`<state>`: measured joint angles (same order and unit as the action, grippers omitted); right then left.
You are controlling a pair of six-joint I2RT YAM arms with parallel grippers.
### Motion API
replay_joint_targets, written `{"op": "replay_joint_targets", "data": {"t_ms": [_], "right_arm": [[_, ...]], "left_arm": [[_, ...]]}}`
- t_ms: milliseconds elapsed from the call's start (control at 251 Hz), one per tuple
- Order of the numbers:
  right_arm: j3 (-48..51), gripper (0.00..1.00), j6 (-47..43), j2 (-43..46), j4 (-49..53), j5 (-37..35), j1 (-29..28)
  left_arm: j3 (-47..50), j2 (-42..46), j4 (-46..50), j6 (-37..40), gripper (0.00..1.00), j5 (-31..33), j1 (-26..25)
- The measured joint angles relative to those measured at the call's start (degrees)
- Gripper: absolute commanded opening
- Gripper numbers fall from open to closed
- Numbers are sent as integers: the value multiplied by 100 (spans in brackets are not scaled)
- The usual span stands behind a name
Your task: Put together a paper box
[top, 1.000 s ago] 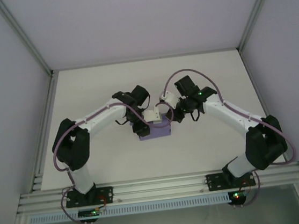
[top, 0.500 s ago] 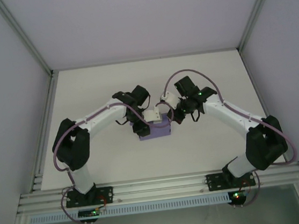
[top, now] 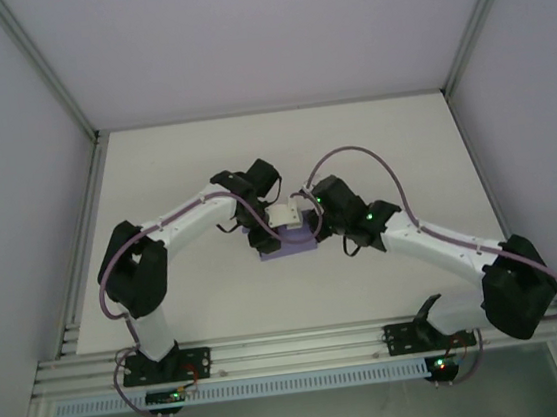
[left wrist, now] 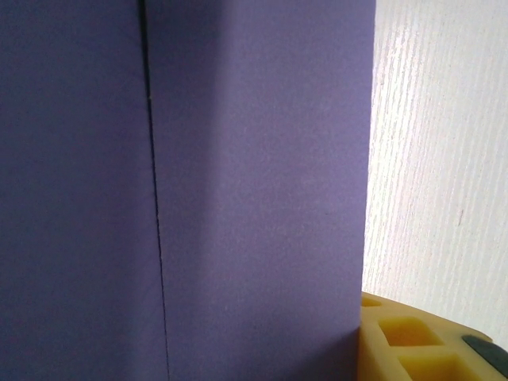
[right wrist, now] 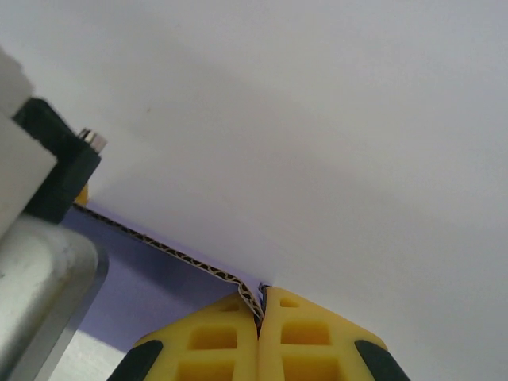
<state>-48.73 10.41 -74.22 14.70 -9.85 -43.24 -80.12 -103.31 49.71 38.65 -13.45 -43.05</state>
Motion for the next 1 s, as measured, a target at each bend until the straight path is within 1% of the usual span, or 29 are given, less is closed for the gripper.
{"op": "replay_joint_targets", "data": {"t_ms": [227, 487, 734, 1002], "right_arm": [[549, 0, 636, 94, -1025, -656, -232], [754, 0, 1119, 127, -1388, -898, -326], [1172, 0, 1143, 247, -2015, -994, -374], [1853, 0, 1279, 306, -3163, -1493, -629]], "left_arm": [[0, 0, -83, -175, 27, 66, -11], [0, 0, -153, -216, 27, 118, -17], [0, 0, -157, -214, 28, 131, -24], [-7, 0, -153, -232, 29, 157, -46]]}}
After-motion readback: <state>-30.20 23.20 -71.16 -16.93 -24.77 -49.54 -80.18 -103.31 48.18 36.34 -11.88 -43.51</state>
